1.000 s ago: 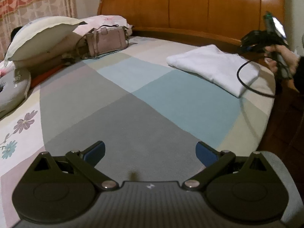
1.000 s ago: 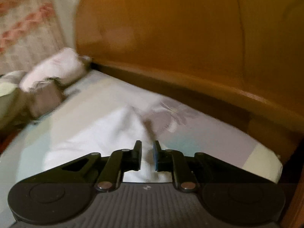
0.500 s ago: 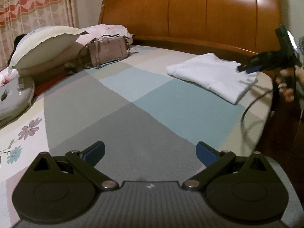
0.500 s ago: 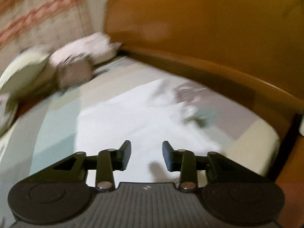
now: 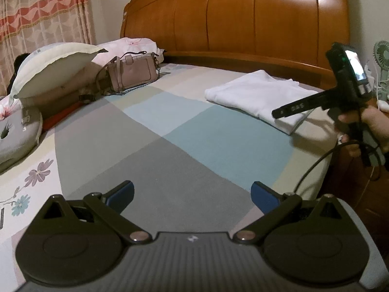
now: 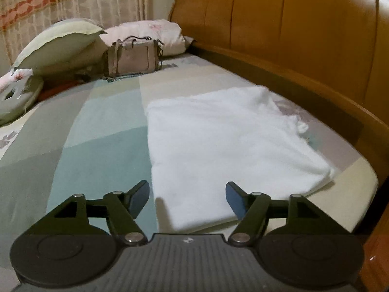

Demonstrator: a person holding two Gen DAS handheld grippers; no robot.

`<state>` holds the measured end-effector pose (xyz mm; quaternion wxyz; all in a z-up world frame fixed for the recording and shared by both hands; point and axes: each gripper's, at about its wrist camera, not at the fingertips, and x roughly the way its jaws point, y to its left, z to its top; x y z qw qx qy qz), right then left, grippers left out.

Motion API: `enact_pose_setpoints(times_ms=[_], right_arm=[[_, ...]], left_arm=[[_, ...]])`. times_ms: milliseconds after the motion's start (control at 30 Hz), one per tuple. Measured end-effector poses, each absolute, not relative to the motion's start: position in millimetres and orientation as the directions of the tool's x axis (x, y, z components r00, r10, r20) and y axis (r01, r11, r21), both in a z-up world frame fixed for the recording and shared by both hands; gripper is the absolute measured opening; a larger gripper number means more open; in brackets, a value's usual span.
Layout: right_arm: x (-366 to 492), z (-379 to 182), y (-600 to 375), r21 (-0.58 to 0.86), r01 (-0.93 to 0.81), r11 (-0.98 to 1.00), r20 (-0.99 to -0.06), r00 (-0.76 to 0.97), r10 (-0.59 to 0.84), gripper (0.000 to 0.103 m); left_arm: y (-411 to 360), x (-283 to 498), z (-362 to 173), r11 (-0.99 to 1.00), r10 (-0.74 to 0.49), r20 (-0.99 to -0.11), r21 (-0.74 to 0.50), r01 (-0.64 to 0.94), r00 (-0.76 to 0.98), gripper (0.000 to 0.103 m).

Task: Fold clothes
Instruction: 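Open the right gripper and lift it off the sweatshirt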

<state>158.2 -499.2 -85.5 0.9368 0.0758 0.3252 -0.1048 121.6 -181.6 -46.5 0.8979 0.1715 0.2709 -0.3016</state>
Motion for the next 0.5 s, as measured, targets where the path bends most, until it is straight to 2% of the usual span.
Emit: enact_pose_setpoints(times_ms=[133,367,500], right_arm=[[159,-90,-491,0.059,0.239,0.969,-0.644,0.751,-0.146,0.083],[185,-65,-509,0.064,0.252,0.966,-0.533,0.827,-0.18,0.091],[223,-63,-534,0.075,0.279,0.957,-0.524,0.828,-0.2,0.094]], left_arm=[[-176,123,-47,0.766,-0.444,-0.596,0.134,0.628,0.669,0.102],[-172,126,-47,0.774,-0.453,-0.592,0.109,0.623,0.667,0.102],[-168,130,-47,0.774,-0.451,-0.595,0.11,0.624,0.665,0.102]])
